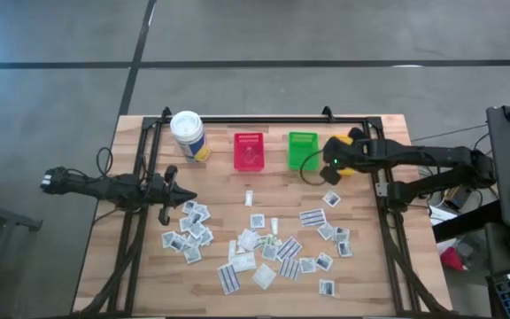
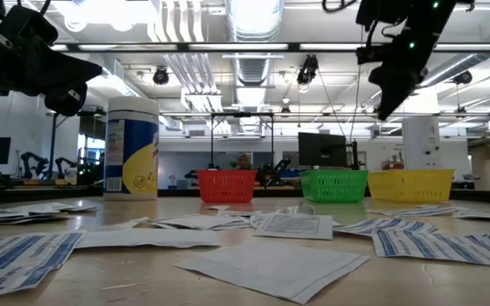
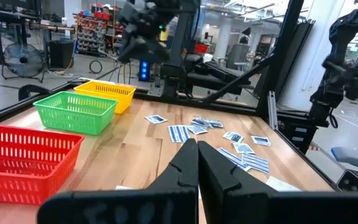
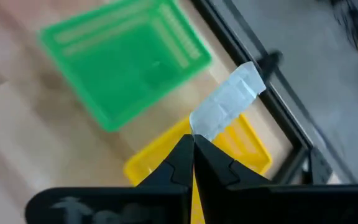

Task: Pick & Place First Aid Supplies
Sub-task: Put the green bandage in the yellow bin

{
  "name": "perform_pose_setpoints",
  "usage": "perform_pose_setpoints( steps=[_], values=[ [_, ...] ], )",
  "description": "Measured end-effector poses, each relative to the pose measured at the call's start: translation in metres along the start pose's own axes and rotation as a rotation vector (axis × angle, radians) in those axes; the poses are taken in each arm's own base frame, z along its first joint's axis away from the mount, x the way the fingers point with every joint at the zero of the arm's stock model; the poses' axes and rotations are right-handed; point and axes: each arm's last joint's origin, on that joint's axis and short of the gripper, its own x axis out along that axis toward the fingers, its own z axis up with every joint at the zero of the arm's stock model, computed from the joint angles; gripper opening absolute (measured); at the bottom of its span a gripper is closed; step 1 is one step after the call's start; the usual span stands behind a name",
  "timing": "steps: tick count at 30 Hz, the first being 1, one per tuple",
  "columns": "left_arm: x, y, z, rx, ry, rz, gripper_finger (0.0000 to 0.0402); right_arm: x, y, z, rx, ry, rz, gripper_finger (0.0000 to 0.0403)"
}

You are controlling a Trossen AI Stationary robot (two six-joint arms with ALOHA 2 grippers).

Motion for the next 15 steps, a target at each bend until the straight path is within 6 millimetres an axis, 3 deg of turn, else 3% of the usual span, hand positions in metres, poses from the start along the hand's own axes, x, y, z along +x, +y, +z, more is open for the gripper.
perform_pose_setpoints(
  steps=[7, 15],
  values=[
    [0.000, 0.000, 0.000, -0.006, 0.000, 0.000, 0.0000, 0.032, -0.020, -0.006, 0.139, 0.160, 0.015, 0.0008],
    [0.000, 0.000, 0.000, -0.006, 0.000, 0.000, 0.0000, 0.063, -0.022, -0.014, 0.229, 0.316, 0.061, 0.0008]
  ],
)
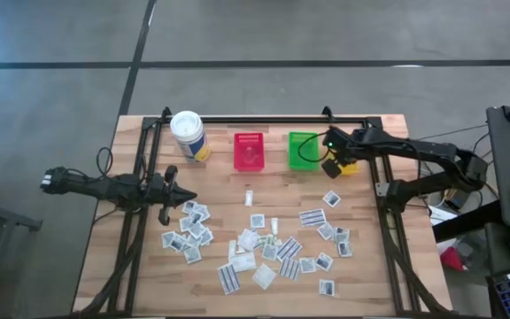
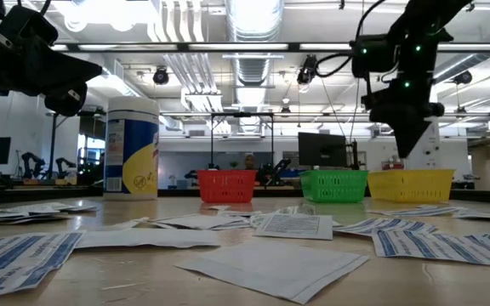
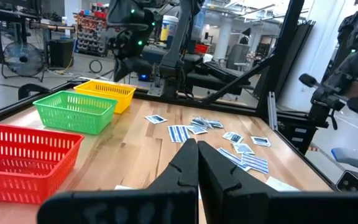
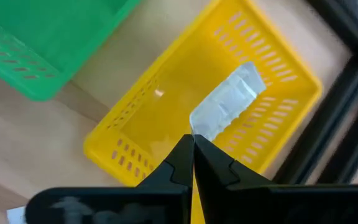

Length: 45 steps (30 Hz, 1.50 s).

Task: Pick & Place First Aid Supplies
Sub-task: Put the green bandage in the yellow bin, then put the alcohol pad in the green bin

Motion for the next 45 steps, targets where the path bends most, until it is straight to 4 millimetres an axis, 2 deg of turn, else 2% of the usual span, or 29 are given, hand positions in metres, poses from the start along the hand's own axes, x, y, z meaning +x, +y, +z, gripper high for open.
perform_pose_setpoints(
  steps=[15, 32, 36, 45],
  values=[
    [0.000, 0.000, 0.000, 0.008, 0.000, 0.000, 0.0000, 0.039, 0.014, 0.004, -0.051, 0.170, -0.067, 0.0008],
    [0.000, 0.000, 0.000, 0.032, 0.000, 0.000, 0.0000, 0.047, 0.016, 0.005, -0.061, 0.197, -0.079, 0.0009],
    [0.000, 0.000, 0.000, 0.036, 0.001, 0.000, 0.0000, 0.047, 0.017, 0.005, -0.060, 0.193, -0.080, 0.0026],
    [0.000, 0.000, 0.000, 0.018, 0.000, 0.000, 0.0000, 0.042, 0.015, 0.009, -0.061, 0.161, -0.100, 0.0097]
  ],
)
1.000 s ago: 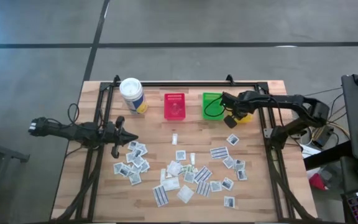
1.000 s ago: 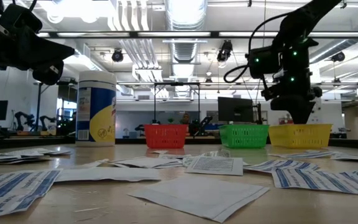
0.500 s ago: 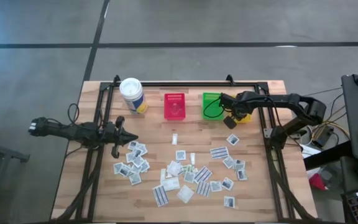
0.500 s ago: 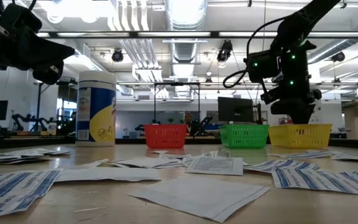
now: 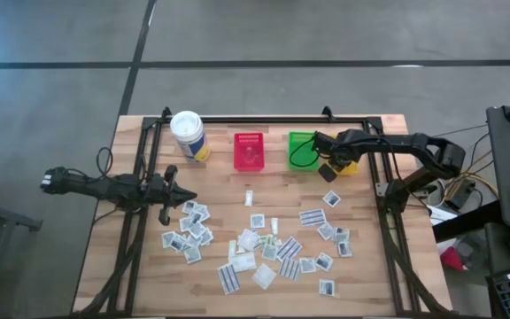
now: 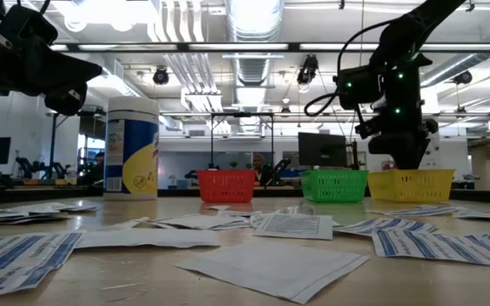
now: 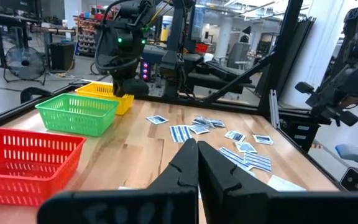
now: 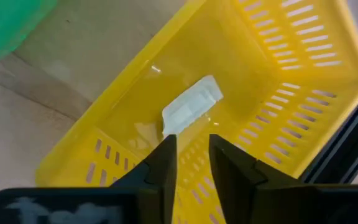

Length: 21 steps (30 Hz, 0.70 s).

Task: Pick & Place First Aid Supplies
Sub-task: Put the alcohol pad in the green bin

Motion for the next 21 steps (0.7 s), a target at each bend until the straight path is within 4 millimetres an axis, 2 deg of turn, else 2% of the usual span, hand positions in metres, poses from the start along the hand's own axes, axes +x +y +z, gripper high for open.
perform_pose_setpoints(
  steps=[10, 21],
  values=[
    [-0.001, 0.000, 0.002, -0.057, 0.046, 0.026, 0.0000, -0.022, -0.010, -0.005, 0.031, -0.079, 0.032, 0.0128],
    [-0.001, -0.002, 0.022, -0.174, 0.227, 0.101, 0.0000, -0.055, -0.026, -0.019, 0.149, -0.214, 0.166, 0.0107]
  ],
)
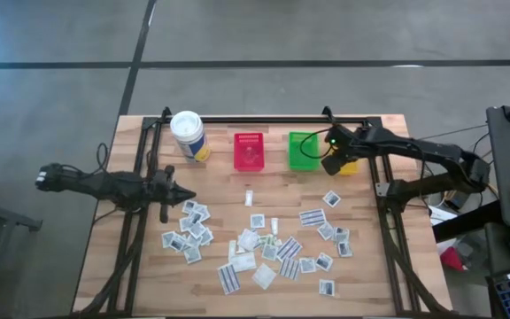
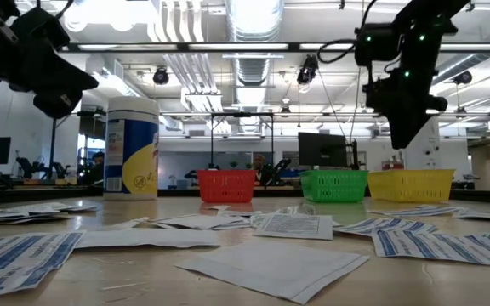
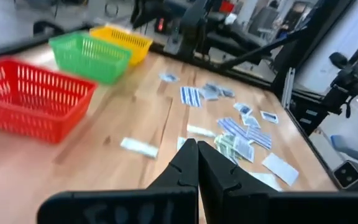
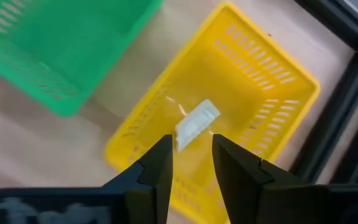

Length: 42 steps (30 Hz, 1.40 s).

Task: Pick & Place First Aid Supplies
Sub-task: Put the alcohol pad in the green bin

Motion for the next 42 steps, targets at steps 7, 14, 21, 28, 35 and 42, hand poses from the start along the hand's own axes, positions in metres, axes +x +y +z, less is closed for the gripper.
perform_pose_setpoints(
  steps=[7, 14, 21, 28, 35, 42],
  values=[
    [0.004, -0.009, 0.018, -0.007, 0.115, 0.028, 0.0000, -0.017, 0.003, -0.008, -0.018, -0.055, 0.071, 0.0088],
    [0.011, -0.021, 0.039, 0.011, 0.290, 0.044, 0.0000, -0.023, 0.011, -0.013, -0.062, -0.075, 0.101, 0.0072],
    [0.024, -0.042, 0.053, -0.007, 0.442, -0.024, 0.0000, -0.026, 0.018, -0.018, -0.100, -0.080, 0.120, 0.0071],
    [0.030, -0.063, 0.052, -0.001, 0.632, -0.025, 0.0000, -0.028, 0.025, -0.022, -0.098, -0.085, 0.134, 0.0079],
    [0.032, -0.079, 0.043, -0.060, 0.730, -0.004, 0.0000, -0.031, 0.032, -0.027, -0.141, -0.091, 0.153, 0.0073],
    [0.035, -0.089, 0.033, -0.122, 0.782, 0.021, 0.0000, -0.036, 0.042, -0.035, -0.177, -0.095, 0.183, 0.0062]
  ],
)
